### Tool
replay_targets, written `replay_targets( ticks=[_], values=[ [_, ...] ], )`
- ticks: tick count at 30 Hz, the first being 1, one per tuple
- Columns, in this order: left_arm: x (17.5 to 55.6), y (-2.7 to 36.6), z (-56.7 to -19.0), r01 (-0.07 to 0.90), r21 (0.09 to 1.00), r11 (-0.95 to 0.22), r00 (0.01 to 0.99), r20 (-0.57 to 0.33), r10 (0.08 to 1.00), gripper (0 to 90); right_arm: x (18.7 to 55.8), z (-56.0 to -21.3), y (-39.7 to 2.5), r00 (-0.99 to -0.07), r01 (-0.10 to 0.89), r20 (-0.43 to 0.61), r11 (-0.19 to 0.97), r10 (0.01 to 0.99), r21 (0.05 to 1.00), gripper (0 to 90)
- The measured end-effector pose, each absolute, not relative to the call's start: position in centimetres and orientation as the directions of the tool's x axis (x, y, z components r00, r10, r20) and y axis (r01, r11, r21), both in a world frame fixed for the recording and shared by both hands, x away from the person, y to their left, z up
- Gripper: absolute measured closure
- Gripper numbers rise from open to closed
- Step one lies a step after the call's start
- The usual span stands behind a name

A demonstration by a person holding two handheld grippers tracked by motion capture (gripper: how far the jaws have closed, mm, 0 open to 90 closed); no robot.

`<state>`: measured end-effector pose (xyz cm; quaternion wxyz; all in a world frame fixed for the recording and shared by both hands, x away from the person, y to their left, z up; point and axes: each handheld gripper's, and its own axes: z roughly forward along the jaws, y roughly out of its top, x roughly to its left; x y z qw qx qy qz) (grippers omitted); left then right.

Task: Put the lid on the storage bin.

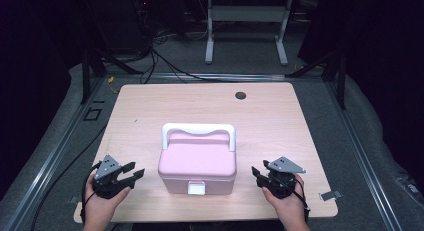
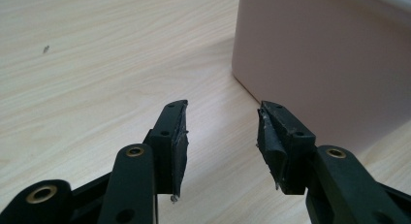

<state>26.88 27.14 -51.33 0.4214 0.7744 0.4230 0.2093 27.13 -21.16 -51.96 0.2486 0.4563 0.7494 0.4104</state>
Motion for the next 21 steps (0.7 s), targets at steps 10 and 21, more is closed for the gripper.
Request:
replay_targets(
  ticks=[10,21],
  values=[
    [27.2,26.4,-53.1,0.526,0.778,-0.345,0.567,-0.019,0.823,53.3,27.3,-53.1,-20.8,-0.486,0.499,0.008,0.269,0.874,0.824,47.8],
    [27.4,26.5,-53.3,0.538,0.774,-0.333,0.571,-0.045,0.819,52.0,27.8,-53.6,-20.8,-0.480,0.513,-0.007,0.287,0.877,0.809,47.0]
  ],
)
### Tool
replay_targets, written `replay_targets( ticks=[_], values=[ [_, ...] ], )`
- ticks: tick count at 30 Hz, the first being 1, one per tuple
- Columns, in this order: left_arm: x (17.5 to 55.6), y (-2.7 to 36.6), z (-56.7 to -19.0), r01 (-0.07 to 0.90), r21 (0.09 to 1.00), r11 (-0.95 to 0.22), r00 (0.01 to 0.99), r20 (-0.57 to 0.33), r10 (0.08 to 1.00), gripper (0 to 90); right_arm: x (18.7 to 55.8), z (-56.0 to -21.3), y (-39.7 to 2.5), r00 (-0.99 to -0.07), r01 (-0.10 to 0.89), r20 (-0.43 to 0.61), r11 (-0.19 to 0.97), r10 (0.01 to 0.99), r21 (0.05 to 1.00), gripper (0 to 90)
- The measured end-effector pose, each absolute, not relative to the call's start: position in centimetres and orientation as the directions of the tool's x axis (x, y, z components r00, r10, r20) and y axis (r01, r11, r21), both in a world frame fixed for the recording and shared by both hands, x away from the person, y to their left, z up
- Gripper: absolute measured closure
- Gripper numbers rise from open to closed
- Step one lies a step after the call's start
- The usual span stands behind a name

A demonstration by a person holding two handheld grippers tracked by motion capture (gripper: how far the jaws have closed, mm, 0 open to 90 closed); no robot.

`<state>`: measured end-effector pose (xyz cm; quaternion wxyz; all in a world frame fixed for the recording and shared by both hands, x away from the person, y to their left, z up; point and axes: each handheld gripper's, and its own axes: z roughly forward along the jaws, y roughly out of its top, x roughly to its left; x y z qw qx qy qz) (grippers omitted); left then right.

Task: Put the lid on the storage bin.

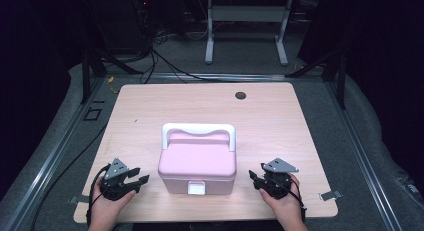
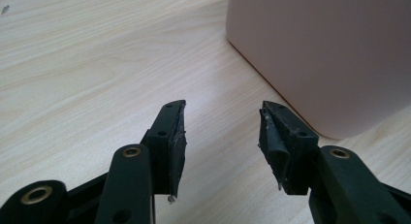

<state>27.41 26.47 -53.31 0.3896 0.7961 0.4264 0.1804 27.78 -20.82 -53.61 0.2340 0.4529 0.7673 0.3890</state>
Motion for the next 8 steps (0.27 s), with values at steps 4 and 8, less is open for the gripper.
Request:
replay_targets(
  ticks=[4,8],
  values=[
    [27.45,26.50,-53.31,0.538,0.776,-0.331,0.572,-0.047,0.819,52.1,27.71,-53.60,-20.82,-0.485,0.512,-0.004,0.288,0.875,0.809,46.8],
    [27.46,26.46,-53.29,0.538,0.776,-0.328,0.573,-0.051,0.818,52.2,27.71,-53.69,-20.66,-0.488,0.513,-0.010,0.297,0.873,0.805,46.2]
  ],
)
